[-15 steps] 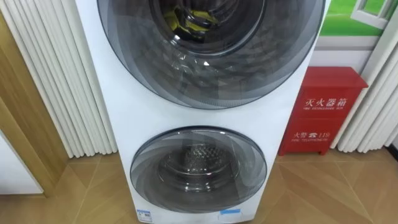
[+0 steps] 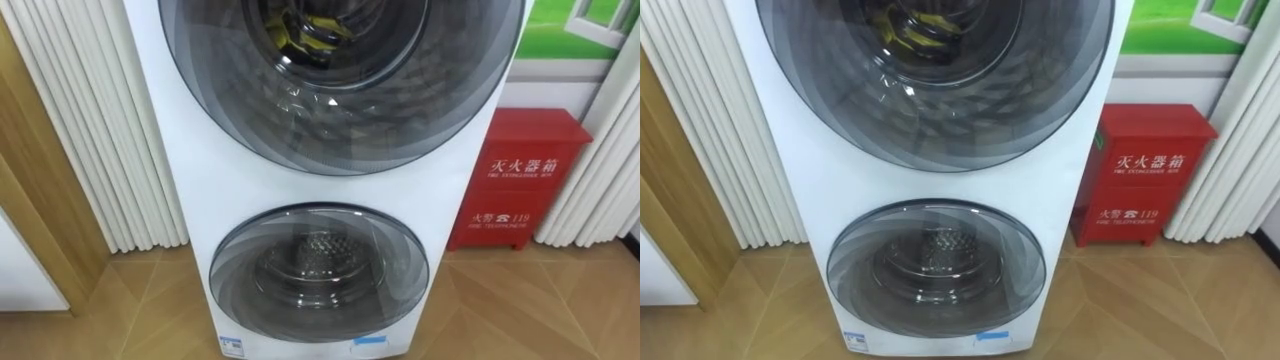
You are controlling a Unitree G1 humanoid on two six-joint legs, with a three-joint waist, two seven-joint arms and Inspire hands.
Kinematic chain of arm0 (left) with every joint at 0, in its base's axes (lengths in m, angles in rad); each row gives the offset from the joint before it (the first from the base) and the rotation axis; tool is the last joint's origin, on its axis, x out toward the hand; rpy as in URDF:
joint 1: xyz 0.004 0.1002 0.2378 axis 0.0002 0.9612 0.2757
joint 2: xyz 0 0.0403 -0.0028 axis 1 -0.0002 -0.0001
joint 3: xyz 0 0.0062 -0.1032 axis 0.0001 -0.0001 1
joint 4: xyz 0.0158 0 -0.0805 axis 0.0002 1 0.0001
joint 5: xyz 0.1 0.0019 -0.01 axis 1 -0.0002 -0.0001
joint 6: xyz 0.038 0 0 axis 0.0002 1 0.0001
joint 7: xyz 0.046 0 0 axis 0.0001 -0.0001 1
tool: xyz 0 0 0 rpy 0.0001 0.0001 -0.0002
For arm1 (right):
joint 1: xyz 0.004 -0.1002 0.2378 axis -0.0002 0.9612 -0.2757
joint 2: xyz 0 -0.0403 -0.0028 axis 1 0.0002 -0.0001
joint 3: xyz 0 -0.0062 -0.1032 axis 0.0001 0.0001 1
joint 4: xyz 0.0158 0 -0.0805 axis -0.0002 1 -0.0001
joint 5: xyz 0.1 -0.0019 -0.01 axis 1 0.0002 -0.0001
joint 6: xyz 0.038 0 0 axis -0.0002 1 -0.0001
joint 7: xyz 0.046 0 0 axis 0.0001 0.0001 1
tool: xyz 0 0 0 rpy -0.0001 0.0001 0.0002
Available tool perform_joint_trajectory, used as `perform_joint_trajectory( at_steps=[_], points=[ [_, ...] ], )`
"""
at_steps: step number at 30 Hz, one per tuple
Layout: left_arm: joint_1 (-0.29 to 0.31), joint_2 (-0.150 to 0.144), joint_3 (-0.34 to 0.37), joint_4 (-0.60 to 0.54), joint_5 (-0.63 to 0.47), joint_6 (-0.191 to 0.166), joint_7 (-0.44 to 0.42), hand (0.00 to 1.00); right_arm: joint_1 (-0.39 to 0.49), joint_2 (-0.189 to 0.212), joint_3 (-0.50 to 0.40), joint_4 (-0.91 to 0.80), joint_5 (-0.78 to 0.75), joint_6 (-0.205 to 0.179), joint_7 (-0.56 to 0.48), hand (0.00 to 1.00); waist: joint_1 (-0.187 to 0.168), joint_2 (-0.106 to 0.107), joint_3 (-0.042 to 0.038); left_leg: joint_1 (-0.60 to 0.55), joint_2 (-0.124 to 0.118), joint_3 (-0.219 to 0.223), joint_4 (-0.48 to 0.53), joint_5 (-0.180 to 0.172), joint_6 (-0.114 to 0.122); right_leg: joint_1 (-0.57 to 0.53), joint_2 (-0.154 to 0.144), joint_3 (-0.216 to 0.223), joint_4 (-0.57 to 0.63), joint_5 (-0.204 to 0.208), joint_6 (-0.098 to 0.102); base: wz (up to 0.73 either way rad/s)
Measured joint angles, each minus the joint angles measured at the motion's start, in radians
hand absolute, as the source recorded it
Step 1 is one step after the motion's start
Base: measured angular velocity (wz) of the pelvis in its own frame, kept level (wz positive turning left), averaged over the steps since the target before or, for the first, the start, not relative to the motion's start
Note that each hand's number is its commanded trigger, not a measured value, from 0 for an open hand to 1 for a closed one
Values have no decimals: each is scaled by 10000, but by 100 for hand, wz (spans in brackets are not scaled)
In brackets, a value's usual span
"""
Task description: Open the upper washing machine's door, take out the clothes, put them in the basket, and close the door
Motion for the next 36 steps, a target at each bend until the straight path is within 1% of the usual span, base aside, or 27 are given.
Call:
perform_joint_trajectory(
  at_steps=[3,6,7,8,9,11,12,13,14,16,17,18,19,20,21,22,23,25,26,27,28,30,31,36],
  points=[
    [41,-1,2,-7,-26,4,-103,0,-25,-6,-59,-1,-17,6,-9,0,-12,15,-3,-2,0,-2,-6,0,0,-3,1,0,0,0,0,0],
    [39,-2,7,-7,-383,23,-127,0,-140,-30,-164,-22,-69,66,-13,0,-14,27,-4,-20,0,-17,-3,0,0,-16,-3,12,8,0,0,0],
    [38,2,18,-6,-376,22,-147,0,-180,-54,-362,-378,-325,271,-47,0,-14,23,-6,-18,0,-15,-1,0,0,-18,-3,0,10,0,0,0],
    [38,2,23,-17,-363,22,-160,0,-182,-77,-455,-689,-441,379,-94,0,-18,-18,-24,-19,0,-10,1,0,0,-22,-5,-5,13,0,0,-4],
    [10,2,40,-19,-366,20,-209,0,-219,-153,-620,-1513,-600,460,-176,0,-48,1,-7,-29,-5,-2,11,0,1,-28,-7,0,7,0,0,0],
    [-80,19,223,-18,-361,-1,-287,0,-587,-193,-1194,-2380,-589,418,-266,0,-100,-8,1,1,-13,0,41,2,2,-19,-13,-3,3,0,0,0],
    [-137,49,403,-22,-364,-69,-312,0,-845,-191,-1475,-3051,-571,367,-417,0,-94,-23,3,9,-13,-3,62,4,2,-11,-12,-5,6,1,0,0],
    [-191,138,378,-10,-372,-97,-310,0,-1070,-207,-1560,-3855,-481,304,-625,0,-79,-56,4,-2,-9,-3,73,6,-1,-16,-10,-14,3,1,-1,0],
    [-220,191,378,1,-380,-94,-305,0,-1196,-218,-1566,-4206,-405,255,-704,0,-77,-82,2,-8,-7,-3,73,7,-3,-21,-8,-18,0,1,-1,0],
    [-258,354,394,-49,-380,-74,-232,0,-1773,-261,-1732,-5324,-287,192,-901,0,-134,-212,-2,-13,2,-17,68,9,-8,-32,-3,-14,1,1,-2,4],
    [-251,375,394,-75,-378,-72,-207,0,-1913,-265,-1836,-5590,-329,193,-939,0,-130,-233,-4,-16,2,-22,61,9,-8,-42,-3,-15,4,1,-2,0],
    [-246,405,388,-101,-363,-72,-177,0,-2097,-274,-1987,-6214,-365,202,-1102,0,-119,-245,-20,-22,1,-19,52,9,-7,-57,-3,-18,4,2,-1,0],
    [-231,455,374,-102,-357,-70,-173,0,-2121,-316,-1984,-7093,-385,205,-1351,0,-119,-315,-9,-42,1,-20,54,9,-7,-74,-3,-12,8,2,0,0],
    [-214,491,372,-102,-356,-70,-173,0,-2123,-332,-1981,-7509,-405,204,-1434,0,-123,-323,-35,-80,2,-24,58,9,-7,-104,-1,-16,8,2,0,0],
    [-121,589,382,-102,-357,-64,-173,0,-2167,-403,-1979,-8280,-398,204,-1573,0,-111,-370,-75,-156,5,-19,65,10,-7,-168,2,10,6,2,0,0],
    [-94,679,381,-105,-358,-52,-173,0,-2318,-513,-1980,-8801,-356,203,-1684,0,-104,-451,-67,-196,5,-12,99,13,-8,-201,1,38,2,2,0,-4],
    [-77,714,382,-106,-358,-48,-171,0,-2414,-563,-1988,-8974,-362,177,-1753,0,-128,-478,-73,-200,5,-12,113,14,-9,-202,0,56,-1,2,0,-4],
    [-13,807,385,-114,-357,-53,-169,0,-2670,-821,-1991,-9629,-364,167,-2050,0,-110,-528,-103,-175,-3,-9,115,14,-8,-176,-10,130,0,2,0,0],
    [19,825,384,-115,-357,-58,-168,0,-2718,-874,-1991,-9829,-362,165,-2116,0,-108,-527,-104,-175,-7,-15,115,14,-9,-157,-16,116,-1,2,0,0],
    [46,862,380,-115,-357,-59,-126,0,-2965,-948,-1964,-10063,-382,154,-2214,0,-81,-507,-93,-185,-14,-23,113,14,-9,-142,-23,106,2,2,0,-6],
    [49,925,322,-115,-357,-52,-39,0,-3288,-988,-1956,-10082,-467,132,-2317,0,-75,-503,-89,-201,-20,-24,112,14,-8,-157,-29,104,-4,2,0,-6],
    [38,1007,278,-115,-348,-21,120,0,-3657,-1010,-1956,-10082,-500,132,-2459,0,-46,-502,-89,-208,-22,-19,112,14,-8,-166,-35,115,-4,1,2,-2],
    [42,1019,294,-139,-321,10,217,0,-3885,-1014,-1959,-10082,-502,134,-2560,0,21,-497,-88,-219,-21,-3,116,14,-9,-190,-37,115,1,0,3,0],
    [251,1012,307,-489,-194,171,293,0,-4836,-1130,-1965,-10075,-365,177,-2759,0,60,-508,-101,-359,-19,-18,122,16,-7,-319,-35,59,0,-1,5,1]
  ],
)
